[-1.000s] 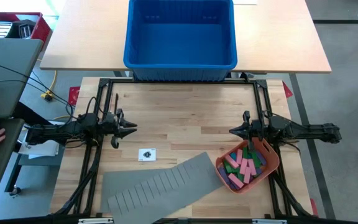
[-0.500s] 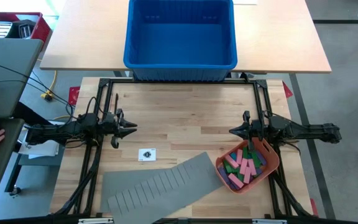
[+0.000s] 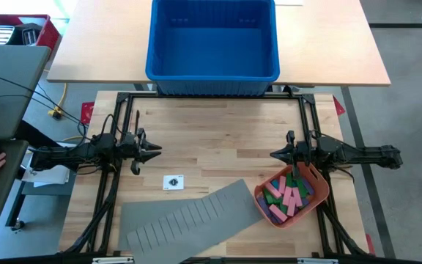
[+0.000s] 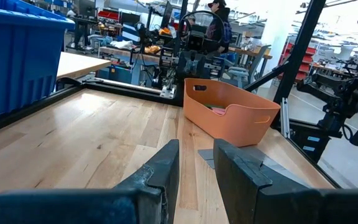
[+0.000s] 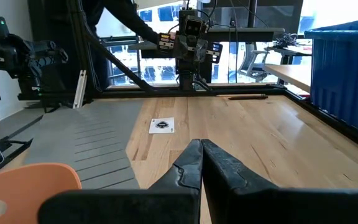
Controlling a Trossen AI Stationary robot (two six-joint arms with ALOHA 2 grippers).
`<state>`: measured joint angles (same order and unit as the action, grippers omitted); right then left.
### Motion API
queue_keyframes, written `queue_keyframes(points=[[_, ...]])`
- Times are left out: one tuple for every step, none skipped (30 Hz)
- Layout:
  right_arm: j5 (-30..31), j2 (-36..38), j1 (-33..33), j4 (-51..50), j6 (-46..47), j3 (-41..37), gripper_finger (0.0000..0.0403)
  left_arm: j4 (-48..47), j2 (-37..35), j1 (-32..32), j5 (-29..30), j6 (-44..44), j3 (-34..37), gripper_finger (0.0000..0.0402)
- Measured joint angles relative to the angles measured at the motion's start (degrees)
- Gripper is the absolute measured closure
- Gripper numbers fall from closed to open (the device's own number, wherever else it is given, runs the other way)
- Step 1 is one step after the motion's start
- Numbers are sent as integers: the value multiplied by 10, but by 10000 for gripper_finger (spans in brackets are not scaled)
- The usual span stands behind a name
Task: Sort blocks
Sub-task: Return to Home Position
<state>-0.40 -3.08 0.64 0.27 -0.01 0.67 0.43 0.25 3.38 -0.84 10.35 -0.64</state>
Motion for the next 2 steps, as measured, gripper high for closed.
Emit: queue_keyframes(points=[[0,0,0,0,0,0,402,0,0,0,0,0,0,312],[0,0,0,0,0,0,402,0,0,0,0,0,0,312]])
